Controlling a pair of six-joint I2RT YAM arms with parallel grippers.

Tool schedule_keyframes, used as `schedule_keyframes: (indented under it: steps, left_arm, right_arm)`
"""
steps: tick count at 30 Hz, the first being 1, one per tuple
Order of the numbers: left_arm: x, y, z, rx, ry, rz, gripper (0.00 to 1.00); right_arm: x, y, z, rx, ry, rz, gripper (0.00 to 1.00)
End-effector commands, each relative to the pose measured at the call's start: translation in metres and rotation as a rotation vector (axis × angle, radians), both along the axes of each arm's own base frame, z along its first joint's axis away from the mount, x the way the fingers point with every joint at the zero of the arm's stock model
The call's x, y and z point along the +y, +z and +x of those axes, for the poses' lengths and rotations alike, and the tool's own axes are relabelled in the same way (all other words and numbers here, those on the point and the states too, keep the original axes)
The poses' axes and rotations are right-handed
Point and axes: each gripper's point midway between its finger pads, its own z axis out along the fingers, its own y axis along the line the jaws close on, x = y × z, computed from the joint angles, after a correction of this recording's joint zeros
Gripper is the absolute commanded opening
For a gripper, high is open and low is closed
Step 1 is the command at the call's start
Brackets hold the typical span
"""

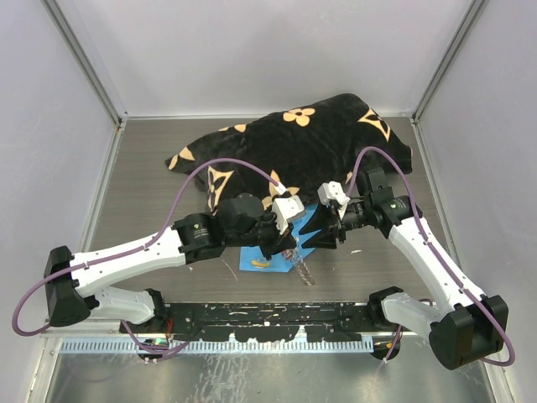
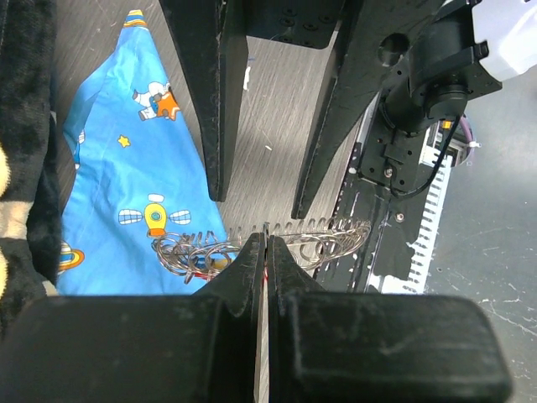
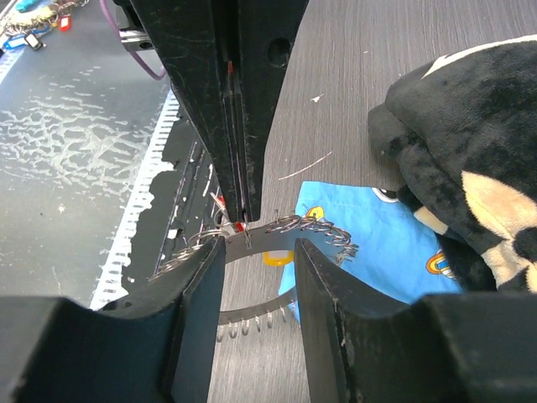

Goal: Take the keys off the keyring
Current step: Remove the key from the keyring.

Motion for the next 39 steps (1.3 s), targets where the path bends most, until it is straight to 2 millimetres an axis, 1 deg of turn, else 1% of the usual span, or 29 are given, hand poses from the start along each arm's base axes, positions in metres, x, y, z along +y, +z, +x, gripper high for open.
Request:
schedule_keyframes:
  steps: [1, 10, 14, 25, 28, 32, 33, 38, 39]
  left_arm:
    - [-0.015, 0.052, 0.003, -0.043, -0.016, -0.16, 0.0]
    - [-0.018, 0.055, 0.003, -0.043, -0.018, -0.179, 0.0]
    - [-0.019, 0.054, 0.003, -0.042, -0.015, -0.183, 0.0]
    - [-0.02, 0.056, 0.004, -0.043, -0.009, -0.196, 0.0]
    - [-0.021, 0.055, 0.005, -0.039, -0.007, -0.198, 0.0]
    - [-0.021, 0.056, 0.005, -0.036, -0.006, -0.201, 0.0]
    - [-0.021, 0.056, 0.005, -0.036, -0.005, -0.203, 0.0]
    - [-0.019, 0.06, 0.005, -0.031, 0.017, -0.243, 0.0]
    - [-0.016, 0.06, 0.004, -0.029, 0.023, -0.259, 0.01]
  right_arm:
    - [0.004, 0.008, -0.001, -0.022, 0.021, 0.039, 0.44]
    - [0.006, 0.002, -0.005, -0.006, 0.043, 0.048, 0.37]
    - [0.007, 0.001, -0.01, -0.01, 0.065, 0.06, 0.35]
    - [0.008, 0.0, -0.014, -0.006, 0.083, 0.07, 0.25]
    - [0.008, 0.001, -0.015, -0.007, 0.088, 0.074, 0.19]
    - [0.008, 0.003, -0.017, -0.01, 0.095, 0.079, 0.03]
    - [0.008, 0.004, -0.017, -0.015, 0.097, 0.08, 0.01]
    - [0.006, 0.01, -0.019, -0.017, 0.097, 0.093, 0.01]
    - [0.006, 0.011, -0.019, -0.019, 0.094, 0.096, 0.01]
